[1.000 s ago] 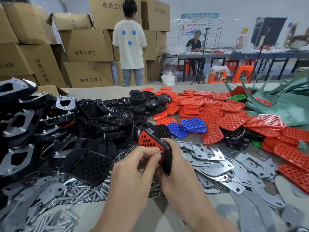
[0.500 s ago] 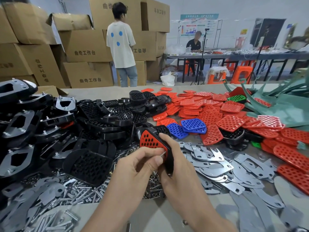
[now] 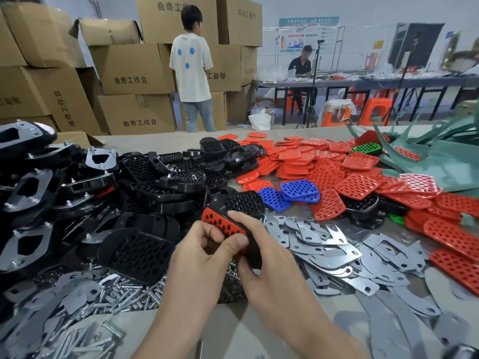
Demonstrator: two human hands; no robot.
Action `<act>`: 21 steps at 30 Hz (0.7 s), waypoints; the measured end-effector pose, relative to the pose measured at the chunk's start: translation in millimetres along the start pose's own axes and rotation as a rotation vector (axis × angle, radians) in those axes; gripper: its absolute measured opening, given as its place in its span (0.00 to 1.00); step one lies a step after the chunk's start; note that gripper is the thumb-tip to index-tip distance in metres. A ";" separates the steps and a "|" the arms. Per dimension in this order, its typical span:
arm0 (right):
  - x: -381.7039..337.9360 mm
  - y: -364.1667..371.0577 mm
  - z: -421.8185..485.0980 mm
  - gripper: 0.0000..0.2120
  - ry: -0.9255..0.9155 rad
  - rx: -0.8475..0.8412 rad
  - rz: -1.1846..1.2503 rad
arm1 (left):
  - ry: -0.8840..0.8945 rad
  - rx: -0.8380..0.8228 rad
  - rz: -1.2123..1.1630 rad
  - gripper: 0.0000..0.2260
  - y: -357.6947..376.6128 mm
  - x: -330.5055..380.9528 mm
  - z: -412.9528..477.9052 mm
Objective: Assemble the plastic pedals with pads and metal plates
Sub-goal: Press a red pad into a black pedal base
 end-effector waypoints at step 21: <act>54.8 -36.5 3.1 0.14 0.409 0.384 0.944 | 0.253 -0.233 1.167 0.15 28.0 -13.7 16.2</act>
Point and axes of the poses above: each hand's wrist, its own z-axis towards the middle knuckle, its own y-axis out of the palm, x = y × z, the point moved 10 cm from there along z, towards the middle knuckle, and after that the axes turned 7 degrees about z, right-handed, at the moved point
